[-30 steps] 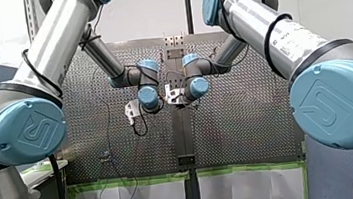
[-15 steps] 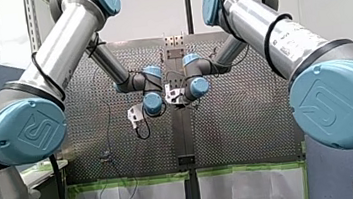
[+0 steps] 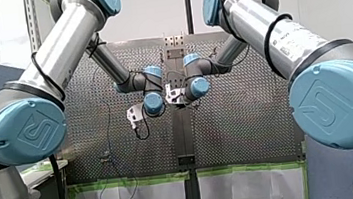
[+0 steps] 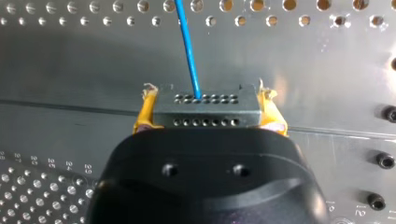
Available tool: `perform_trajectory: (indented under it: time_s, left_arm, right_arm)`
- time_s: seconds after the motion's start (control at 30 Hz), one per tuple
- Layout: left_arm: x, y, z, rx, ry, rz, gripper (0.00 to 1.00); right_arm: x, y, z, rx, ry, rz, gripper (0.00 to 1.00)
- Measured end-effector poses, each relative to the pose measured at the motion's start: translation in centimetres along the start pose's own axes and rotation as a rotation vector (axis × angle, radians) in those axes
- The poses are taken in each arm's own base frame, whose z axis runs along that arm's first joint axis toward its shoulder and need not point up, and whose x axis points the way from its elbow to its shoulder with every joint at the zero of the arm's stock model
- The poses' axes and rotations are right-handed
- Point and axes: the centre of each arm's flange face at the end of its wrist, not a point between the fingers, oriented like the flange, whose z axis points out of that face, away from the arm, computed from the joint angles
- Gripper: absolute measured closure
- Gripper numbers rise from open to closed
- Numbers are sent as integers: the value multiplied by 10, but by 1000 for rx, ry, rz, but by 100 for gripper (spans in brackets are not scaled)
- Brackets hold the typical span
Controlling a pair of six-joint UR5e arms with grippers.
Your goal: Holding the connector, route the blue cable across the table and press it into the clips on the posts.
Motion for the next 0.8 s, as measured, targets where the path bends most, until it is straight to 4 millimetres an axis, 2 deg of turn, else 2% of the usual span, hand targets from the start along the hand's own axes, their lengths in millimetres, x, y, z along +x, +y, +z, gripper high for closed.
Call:
perform_trajectory:
  time_s: [0.03, 0.53, 0.8]
  left_arm:
    - [0, 0, 0, -1, 0, 0, 98]
    - [-3, 2, -11, -37, 35, -11, 98]
    - [-20, -5, -27, -43, 40, -9, 98]
  right_arm:
    - [0, 0, 0, 0, 0, 0, 100]
    - [2, 1, -2, 1, -11, -6, 100]
    - [36, 1, -17, -4, 6, -5, 100]
